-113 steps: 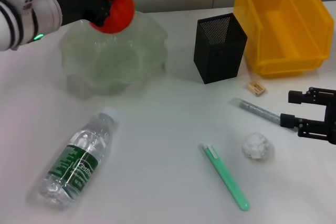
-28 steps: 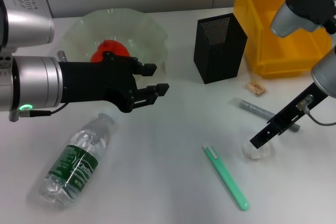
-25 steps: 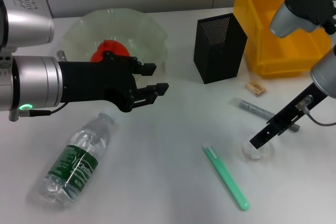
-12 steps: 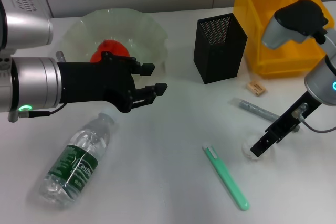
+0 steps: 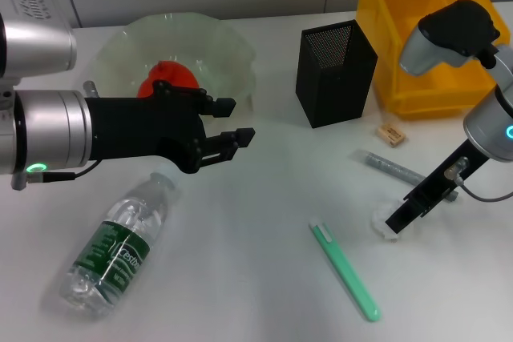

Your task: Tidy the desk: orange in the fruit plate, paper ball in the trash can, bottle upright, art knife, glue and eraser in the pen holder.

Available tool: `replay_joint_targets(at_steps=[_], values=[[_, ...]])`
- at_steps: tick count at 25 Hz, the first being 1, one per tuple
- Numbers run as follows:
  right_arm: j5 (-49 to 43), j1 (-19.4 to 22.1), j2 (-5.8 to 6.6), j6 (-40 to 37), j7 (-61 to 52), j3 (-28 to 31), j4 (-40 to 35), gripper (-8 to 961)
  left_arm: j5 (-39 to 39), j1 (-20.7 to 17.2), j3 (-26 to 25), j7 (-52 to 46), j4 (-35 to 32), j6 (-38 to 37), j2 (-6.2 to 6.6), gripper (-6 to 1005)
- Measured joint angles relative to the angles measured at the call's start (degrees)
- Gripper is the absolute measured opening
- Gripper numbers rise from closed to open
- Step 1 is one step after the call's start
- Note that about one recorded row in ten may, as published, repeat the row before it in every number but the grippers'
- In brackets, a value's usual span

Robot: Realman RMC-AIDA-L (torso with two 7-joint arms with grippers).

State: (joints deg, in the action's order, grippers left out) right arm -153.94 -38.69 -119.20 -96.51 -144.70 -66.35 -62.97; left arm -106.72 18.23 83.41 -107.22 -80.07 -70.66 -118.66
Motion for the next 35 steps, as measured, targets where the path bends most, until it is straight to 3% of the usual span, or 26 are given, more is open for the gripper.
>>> replay_joint_targets(at_steps=[2,10,19,21,24,26,29,32,35], values=[[0.1,0.1,-0.05,0.4,0.0,0.2,-0.1,447,0.0,-0.1,0.0,0.0,0.0,0.0,0.0,452],[0.1,1.2,0.04,0.2,0.0,0.1,-3.0,349,0.0,-0.6,-0.4,0.0,0.0,0.0,0.0,452],[3.1,5.8,0.04,-5.2,-0.4,1.2,-19.6,289,1.4,-1.0,-1.3,0.2,0.0,0.5,0.03,452],[3.7,7.2,0.14,-5.6,-0.6,3.8,-27.9,269,1.5,-1.0,-1.4,0.2,0.0,0.7,0.02,452],[3.7,7.4,0.2,-5.1,-0.3,6.0,-31.6,234,1.5,-0.9,-1.4,0.2,0.0,0.7,0.06,452],[3.7,7.7,0.24,-1.3,1.5,10.3,-35.4,217,1.6,-0.9,-1.3,0.2,0.0,0.7,0.08,453],[3.6,8.0,0.23,2.7,2.5,11.9,-35.8,200,1.7,-0.9,-1.2,0.4,0.0,0.7,0.06,453],[2.8,8.3,0.41,16.4,5.3,12.5,-30.1,193,2.6,-1.3,-0.9,1.3,0.0,0.7,0.0,453],[2.6,7.8,0.41,21.4,7.1,12.3,-26.0,192,3.9,-1.5,-1.2,1.5,0.4,0.8,0.01,453]])
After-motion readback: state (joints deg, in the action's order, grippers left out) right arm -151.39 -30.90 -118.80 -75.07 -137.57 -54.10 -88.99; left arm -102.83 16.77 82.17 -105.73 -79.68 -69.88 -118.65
